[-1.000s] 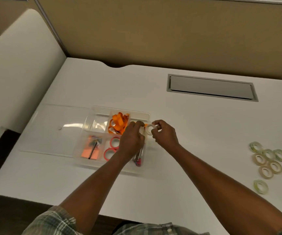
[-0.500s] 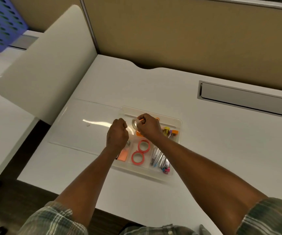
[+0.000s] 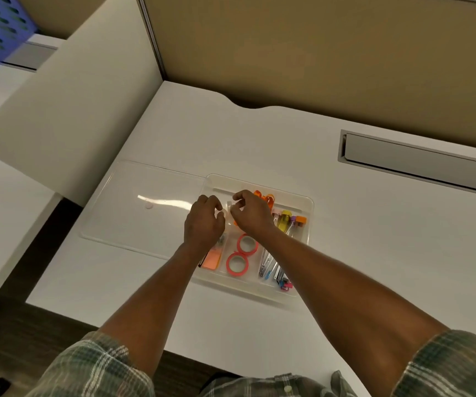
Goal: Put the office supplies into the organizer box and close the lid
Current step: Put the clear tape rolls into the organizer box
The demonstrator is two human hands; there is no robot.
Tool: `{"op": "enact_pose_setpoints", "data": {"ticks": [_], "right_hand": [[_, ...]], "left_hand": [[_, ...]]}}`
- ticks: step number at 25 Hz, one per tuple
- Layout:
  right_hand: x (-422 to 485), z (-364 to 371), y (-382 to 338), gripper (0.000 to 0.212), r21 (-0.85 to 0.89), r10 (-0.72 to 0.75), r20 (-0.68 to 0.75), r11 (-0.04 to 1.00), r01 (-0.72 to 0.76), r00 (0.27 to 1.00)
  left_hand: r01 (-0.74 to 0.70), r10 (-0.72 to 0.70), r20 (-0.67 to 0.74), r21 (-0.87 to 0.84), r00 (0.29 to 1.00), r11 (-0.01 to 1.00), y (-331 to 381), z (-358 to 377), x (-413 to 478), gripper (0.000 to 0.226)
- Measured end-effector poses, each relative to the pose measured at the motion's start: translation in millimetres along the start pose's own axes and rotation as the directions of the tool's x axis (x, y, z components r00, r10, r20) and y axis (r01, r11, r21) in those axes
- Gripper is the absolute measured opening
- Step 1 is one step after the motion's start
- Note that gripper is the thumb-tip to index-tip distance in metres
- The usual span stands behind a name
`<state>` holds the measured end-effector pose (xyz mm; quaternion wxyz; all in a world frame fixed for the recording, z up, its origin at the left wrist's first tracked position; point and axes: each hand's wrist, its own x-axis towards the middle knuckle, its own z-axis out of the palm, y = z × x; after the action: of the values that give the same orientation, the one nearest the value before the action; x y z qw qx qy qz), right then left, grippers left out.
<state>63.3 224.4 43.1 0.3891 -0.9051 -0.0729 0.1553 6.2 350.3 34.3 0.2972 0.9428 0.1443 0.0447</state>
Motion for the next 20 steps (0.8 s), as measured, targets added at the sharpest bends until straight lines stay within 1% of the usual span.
{"op": "enact_pose_setpoints", "data": {"ticks": [4, 10, 15, 20], "right_hand": [[-7.0, -13.7, 10.0, 0.030, -0.041, -0.055, -0.013, 0.998, 0.054, 0.998], [-26.0, -61.3, 38.5, 0.032, -0.036, -0.066, -0.103, 0.997, 0.063, 0.993], [-61.8, -115.0, 88.7, 0.031, -0.030, 0.006, -0.211, 0.999, -0.013, 0.977], [-108.0, -173.4, 152.4, 0.030, -0.033, 0.088, -0.315, 0.994, -0.104, 0.945]], "left_hand": [[-0.067, 0.066, -0.015, -0.061, 0.998, 0.996, 19.4, 5.5, 2.8, 0.016], [-0.183, 0.185, 0.031, -0.054, 0.982, 0.982, 68.6, 26.0, 7.5, 0.017], [-0.294, 0.298, 0.094, -0.056, 0.950, 0.954, 127.1, 62.0, -2.5, 0.017], [-0.418, 0.425, 0.168, -0.078, 0.889, 0.905, 203.9, 111.5, -29.3, 0.017]]}}
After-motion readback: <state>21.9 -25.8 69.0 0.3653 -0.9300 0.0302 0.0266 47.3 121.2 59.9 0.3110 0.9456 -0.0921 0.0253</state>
